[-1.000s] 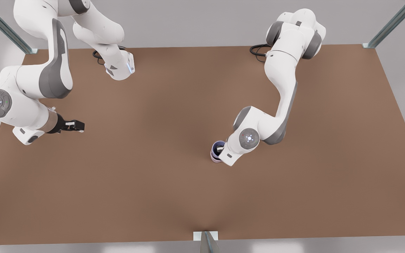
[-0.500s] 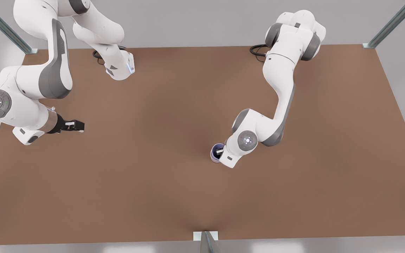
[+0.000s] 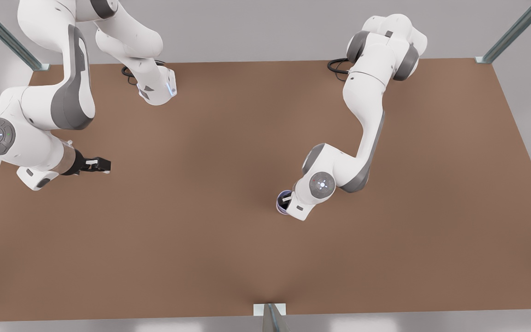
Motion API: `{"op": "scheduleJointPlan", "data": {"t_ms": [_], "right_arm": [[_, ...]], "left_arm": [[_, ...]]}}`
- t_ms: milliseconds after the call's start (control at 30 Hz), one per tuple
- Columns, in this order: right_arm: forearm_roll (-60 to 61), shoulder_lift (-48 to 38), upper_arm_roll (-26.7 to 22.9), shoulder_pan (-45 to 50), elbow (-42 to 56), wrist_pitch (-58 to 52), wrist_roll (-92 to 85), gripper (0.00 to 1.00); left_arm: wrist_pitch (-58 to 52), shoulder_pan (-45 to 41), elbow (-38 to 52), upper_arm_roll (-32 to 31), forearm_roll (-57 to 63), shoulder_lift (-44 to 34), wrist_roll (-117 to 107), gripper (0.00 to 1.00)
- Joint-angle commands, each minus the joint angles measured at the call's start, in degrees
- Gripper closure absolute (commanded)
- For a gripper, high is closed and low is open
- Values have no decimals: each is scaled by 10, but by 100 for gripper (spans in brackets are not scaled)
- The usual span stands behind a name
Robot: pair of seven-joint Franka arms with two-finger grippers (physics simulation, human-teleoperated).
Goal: Stack the cups, with the pink cup at the bottom and the purple cup at the top
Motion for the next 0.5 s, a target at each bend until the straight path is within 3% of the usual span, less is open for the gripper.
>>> {"op": "scheduleJointPlan", "data": {"t_ms": [0,467], "right_arm": [[0,-1,0,0,1,0,-2,0],[0,0,0,0,1,-1,-2,0]], "left_arm": [[-1,0,0,0,1,-1,-22,1],[-5,-1,0,-9,-7,-6,-22,0]]}}
